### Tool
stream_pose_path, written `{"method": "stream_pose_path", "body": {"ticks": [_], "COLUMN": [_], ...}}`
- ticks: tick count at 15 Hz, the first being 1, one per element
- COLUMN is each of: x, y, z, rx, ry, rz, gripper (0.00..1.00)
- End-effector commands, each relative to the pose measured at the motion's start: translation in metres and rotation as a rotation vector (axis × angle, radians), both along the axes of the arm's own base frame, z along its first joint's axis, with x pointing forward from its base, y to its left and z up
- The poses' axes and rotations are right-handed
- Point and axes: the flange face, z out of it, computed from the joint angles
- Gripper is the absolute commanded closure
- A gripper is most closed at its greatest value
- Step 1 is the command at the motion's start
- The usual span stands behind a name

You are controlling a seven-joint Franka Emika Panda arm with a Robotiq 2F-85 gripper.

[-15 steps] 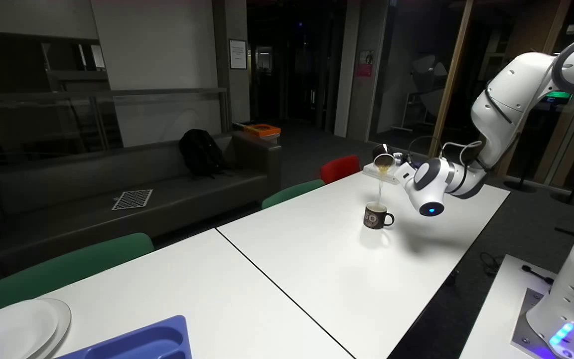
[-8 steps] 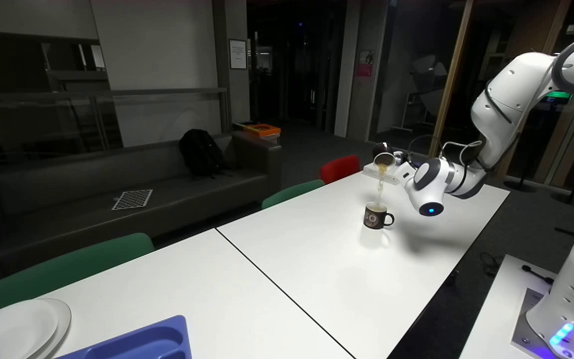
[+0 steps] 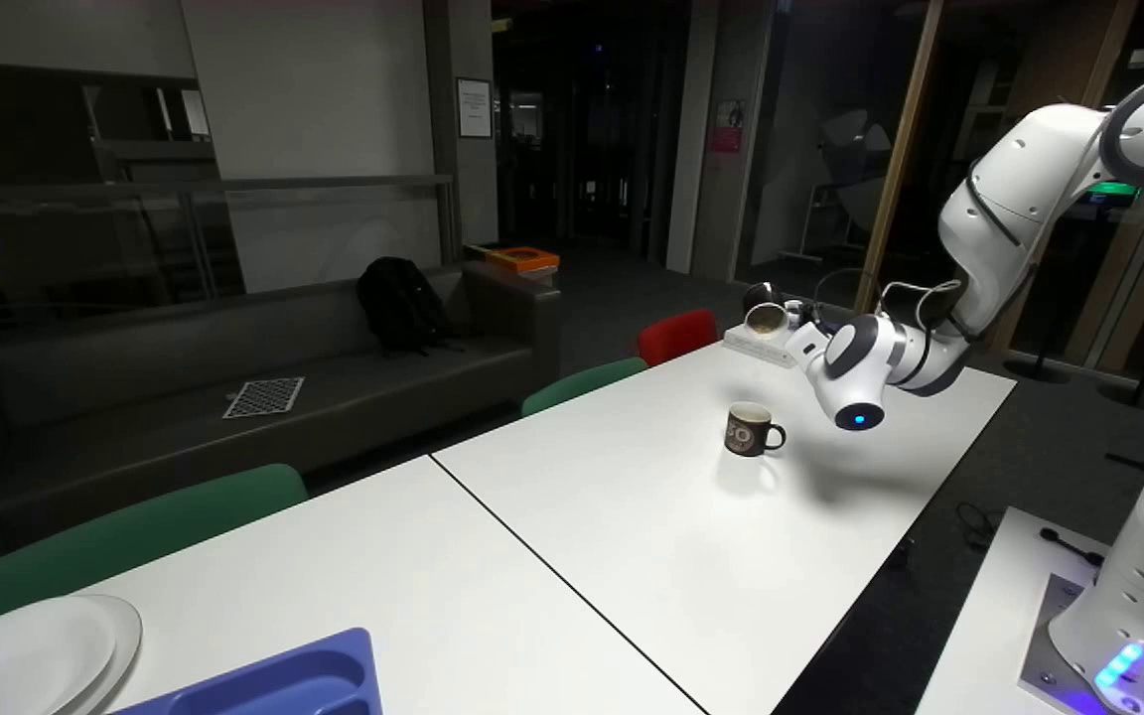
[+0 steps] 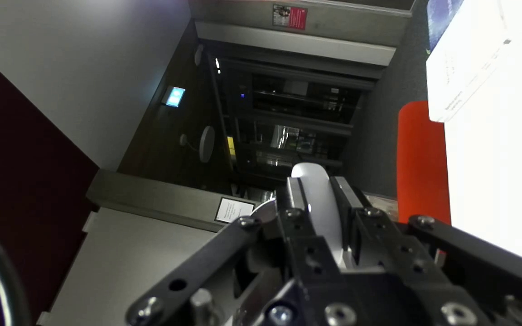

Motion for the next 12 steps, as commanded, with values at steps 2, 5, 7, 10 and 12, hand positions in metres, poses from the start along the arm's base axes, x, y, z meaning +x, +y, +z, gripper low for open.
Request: {"method": "stream_pose_path", "body": {"ticks": [2, 5, 7, 10, 12], "x": [-0.0056, -0.0053, -0.0046, -0.0036, -0.003], "y": [-0.0013, -0.0021, -0.0031, -0.0042, -0.0051], "z": [0.0236, 0.0251, 0.0261, 0.0268, 0.0268], "rx": [-0.06, -0.068, -0.075, -0.074, -0.073], "ry": [-0.06, -0.067, -0.071, -0.069, -0.066], "rz": [0.016, 0.015, 0.014, 0.019, 0.024], "gripper": [0.95, 0.95, 0.95, 0.95, 0.95]}}
